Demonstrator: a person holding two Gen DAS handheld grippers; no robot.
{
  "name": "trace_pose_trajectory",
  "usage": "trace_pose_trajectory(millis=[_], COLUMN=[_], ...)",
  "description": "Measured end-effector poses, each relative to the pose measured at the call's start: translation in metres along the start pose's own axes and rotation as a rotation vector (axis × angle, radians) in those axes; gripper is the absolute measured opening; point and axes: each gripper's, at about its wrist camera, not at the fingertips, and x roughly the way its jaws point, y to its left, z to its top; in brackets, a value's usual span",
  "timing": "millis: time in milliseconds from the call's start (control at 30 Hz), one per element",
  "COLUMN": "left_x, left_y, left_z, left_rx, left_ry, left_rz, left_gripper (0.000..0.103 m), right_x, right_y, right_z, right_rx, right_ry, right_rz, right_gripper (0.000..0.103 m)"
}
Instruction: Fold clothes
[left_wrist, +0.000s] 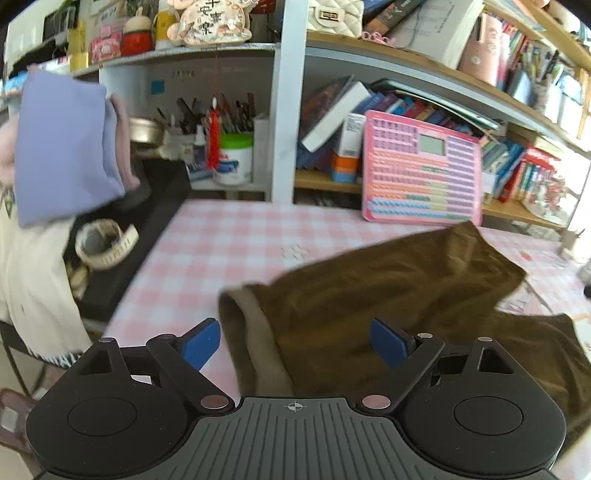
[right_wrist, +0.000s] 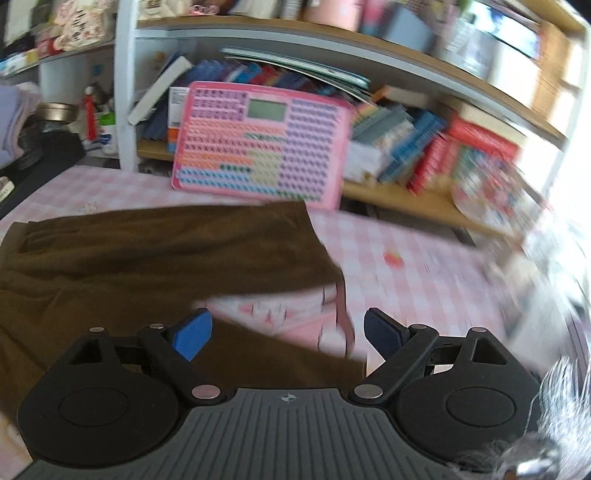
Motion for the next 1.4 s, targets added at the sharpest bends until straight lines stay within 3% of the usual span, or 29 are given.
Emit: trace_pose_trajectory(millis=[233, 333, 467, 600, 833, 1000, 1100, 1133, 1167, 1200, 1267, 1300, 1400], left_x=[0.055, 0.085, 0.124, 0.147, 0.168, 0.183, 0.192, 0.194, 0.195, 0.196, 0.196, 0.195, 0.183], left_y=[-0.009, -0.017, -0.023, -0.024, -0.016, -0.014, -0.014, -0.013, -0.013, -0.012, -0.016, -0.018, -0.020], left_z=[0.034, 0.043, 0.050, 0.054, 0.060, 0.060, 0.056, 0.055, 0.055, 0.054, 0.054, 0.054, 0.059], left_rx=[0.063, 0.111, 0.153, 0.174, 0.170, 0.183, 0.187, 0.179, 0.168, 0.158, 0.162, 0.166, 0.185], left_ry=[0.061, 0.107, 0.179, 0.216, 0.254, 0.301, 0.336, 0.339, 0.338, 0.337, 0.337, 0.337, 0.280], left_rz=[0.087, 0.091, 0.082, 0.089, 0.069, 0.020, -0.002, -0.013, -0.026, -0.039, -0.067, -0.081, -0.078], left_gripper=[0.089, 0.078, 0.064, 0.064, 0.064, 0.064, 0.064, 0.060, 0.049, 0.041, 0.007, 0.003, 0.002], right_x=[0.094, 0.140, 0.203, 0.257, 0.311, 0.331, 0.334, 0.333, 0.333, 0.333, 0.331, 0.329, 0.314], right_y=[-0.044, -0.060, -0.073, -0.080, -0.093, -0.084, -0.083, -0.083, -0.082, -0.081, -0.080, -0.079, -0.081], right_z=[0.071, 0.092, 0.113, 0.125, 0.136, 0.129, 0.126, 0.125, 0.125, 0.124, 0.123, 0.123, 0.127], right_rx=[-0.109, -0.128, -0.141, -0.118, 0.055, 0.026, 0.016, 0.012, 0.009, 0.007, 0.022, 0.028, 0.069], right_ry=[0.015, 0.048, 0.108, 0.154, 0.197, 0.261, 0.257, 0.253, 0.249, 0.245, 0.243, 0.237, 0.183], right_rz=[0.169, 0.223, 0.257, 0.285, 0.358, 0.357, 0.365, 0.363, 0.361, 0.359, 0.366, 0.357, 0.336], right_gripper=[0.089, 0.088, 0.081, 0.068, 0.055, 0.045, 0.037, 0.033, 0.029, 0.016, 0.005, 0.003, 0.002])
